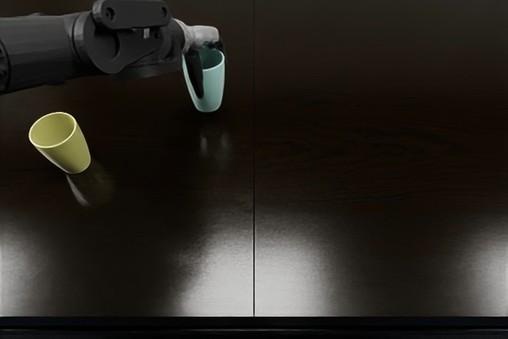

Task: Pick up cup and place in cup with left hand

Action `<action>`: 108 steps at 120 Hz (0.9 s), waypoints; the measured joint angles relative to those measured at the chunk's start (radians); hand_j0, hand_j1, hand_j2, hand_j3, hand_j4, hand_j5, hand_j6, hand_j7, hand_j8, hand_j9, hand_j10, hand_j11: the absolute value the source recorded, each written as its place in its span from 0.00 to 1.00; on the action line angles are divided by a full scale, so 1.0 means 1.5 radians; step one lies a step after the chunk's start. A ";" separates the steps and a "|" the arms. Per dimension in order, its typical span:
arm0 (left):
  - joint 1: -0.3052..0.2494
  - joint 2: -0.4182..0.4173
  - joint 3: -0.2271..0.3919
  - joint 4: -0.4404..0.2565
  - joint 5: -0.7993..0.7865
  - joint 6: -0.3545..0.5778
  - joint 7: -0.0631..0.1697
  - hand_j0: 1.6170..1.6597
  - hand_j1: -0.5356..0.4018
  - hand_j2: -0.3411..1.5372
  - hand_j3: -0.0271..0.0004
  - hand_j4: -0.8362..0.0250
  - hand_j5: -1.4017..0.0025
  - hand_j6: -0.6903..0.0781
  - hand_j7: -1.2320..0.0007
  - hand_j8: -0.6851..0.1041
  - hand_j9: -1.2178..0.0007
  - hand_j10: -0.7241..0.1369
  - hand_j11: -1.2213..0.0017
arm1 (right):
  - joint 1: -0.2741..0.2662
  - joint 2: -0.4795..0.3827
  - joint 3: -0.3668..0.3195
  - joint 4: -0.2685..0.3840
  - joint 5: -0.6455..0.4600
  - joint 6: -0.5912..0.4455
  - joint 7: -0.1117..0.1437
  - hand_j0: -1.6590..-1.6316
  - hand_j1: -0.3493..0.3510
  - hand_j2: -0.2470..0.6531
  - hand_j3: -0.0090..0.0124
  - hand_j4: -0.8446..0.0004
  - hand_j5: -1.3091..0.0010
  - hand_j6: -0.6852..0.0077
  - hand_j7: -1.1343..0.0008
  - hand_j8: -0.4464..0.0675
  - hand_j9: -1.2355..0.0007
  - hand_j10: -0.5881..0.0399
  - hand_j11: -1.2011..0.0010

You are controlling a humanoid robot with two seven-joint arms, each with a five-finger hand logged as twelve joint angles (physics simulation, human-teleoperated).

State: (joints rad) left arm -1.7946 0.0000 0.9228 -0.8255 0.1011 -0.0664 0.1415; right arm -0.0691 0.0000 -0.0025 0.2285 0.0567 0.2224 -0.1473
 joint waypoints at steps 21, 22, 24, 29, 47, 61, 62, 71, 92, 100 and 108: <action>-0.045 0.118 0.074 -0.002 -0.031 -0.100 0.001 0.85 0.45 0.23 0.99 0.47 0.45 0.58 0.41 0.53 0.42 0.31 0.44 | 0.000 0.000 0.000 0.000 0.000 0.000 0.000 0.04 0.02 0.27 0.42 0.98 0.99 0.97 0.98 0.84 0.99 0.92 0.98; -0.048 0.123 0.079 -0.002 -0.033 -0.105 0.001 0.85 0.46 0.23 0.99 0.46 0.46 0.57 0.42 0.53 0.43 0.31 0.44 | 0.000 0.000 0.000 0.000 0.000 0.000 0.000 0.04 0.02 0.27 0.42 0.98 0.99 0.97 0.98 0.84 0.99 0.92 0.98; -0.057 0.134 0.089 -0.002 -0.038 -0.118 0.001 0.85 0.45 0.23 0.99 0.45 0.46 0.55 0.42 0.53 0.43 0.31 0.44 | 0.000 0.000 0.000 0.000 0.000 0.000 0.000 0.04 0.02 0.27 0.42 0.98 0.99 0.97 0.98 0.84 0.99 0.92 0.98; -0.079 0.157 0.114 -0.005 -0.051 -0.149 0.001 0.85 0.46 0.23 0.99 0.44 0.47 0.53 0.43 0.52 0.43 0.30 0.44 | 0.000 0.000 0.000 0.000 0.000 0.000 0.000 0.04 0.02 0.27 0.42 0.98 0.99 0.97 0.98 0.84 0.99 0.92 0.98; -0.116 0.219 0.194 -0.038 -0.088 -0.205 0.001 0.85 0.48 0.22 0.99 0.41 0.48 0.51 0.43 0.52 0.43 0.29 0.43 | 0.000 0.000 0.000 0.000 0.000 0.000 0.000 0.04 0.02 0.27 0.42 0.98 0.99 0.97 0.98 0.84 0.99 0.92 0.98; -0.148 0.257 0.259 -0.082 -0.108 -0.218 0.000 0.86 0.45 0.23 0.99 0.42 0.49 0.53 0.43 0.52 0.43 0.30 0.44 | 0.000 0.000 0.000 0.000 0.000 0.000 0.000 0.04 0.02 0.27 0.42 0.98 0.99 0.97 0.98 0.84 0.99 0.92 0.98; -0.147 0.260 0.263 -0.084 -0.110 -0.218 0.000 0.86 0.45 0.24 0.99 0.42 0.49 0.53 0.43 0.53 0.43 0.30 0.44 | 0.000 0.000 0.000 0.000 0.000 0.000 0.000 0.04 0.02 0.27 0.42 0.98 0.99 0.97 0.98 0.84 0.99 0.92 0.98; -0.144 0.270 0.286 -0.097 -0.135 -0.213 -0.001 0.87 0.44 0.24 0.99 0.43 0.49 0.53 0.43 0.52 0.43 0.31 0.43 | 0.000 0.000 0.000 0.000 0.000 0.000 0.000 0.04 0.02 0.27 0.42 0.98 0.99 0.97 0.98 0.84 0.99 0.92 0.98; -0.171 0.285 0.313 -0.112 -0.185 -0.185 -0.002 0.87 0.43 0.26 0.99 0.45 0.48 0.58 0.42 0.56 0.42 0.33 0.42 | 0.000 0.000 0.000 0.000 0.000 0.000 0.000 0.04 0.02 0.27 0.42 0.98 0.99 0.97 0.98 0.84 0.99 0.92 0.98; -0.204 0.296 0.320 -0.137 -0.191 -0.181 -0.002 0.88 0.43 0.25 0.99 0.44 0.49 0.56 0.42 0.55 0.41 0.33 0.42 | 0.000 0.000 0.000 0.000 0.000 0.000 0.000 0.04 0.02 0.27 0.42 0.98 0.99 0.97 0.98 0.84 0.99 0.92 0.98; -0.227 0.297 0.323 -0.168 -0.194 -0.174 -0.002 0.88 0.42 0.27 0.99 0.45 0.49 0.56 0.42 0.55 0.41 0.33 0.41 | 0.000 0.000 0.000 0.000 0.000 0.000 0.000 0.04 0.02 0.27 0.42 0.98 0.99 0.97 0.98 0.84 0.99 0.92 0.98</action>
State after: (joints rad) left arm -2.1357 0.4449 1.4080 -1.0771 -0.1893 -0.3278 0.1378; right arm -0.0690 0.0000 -0.0028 0.2286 0.0567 0.2224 -0.1473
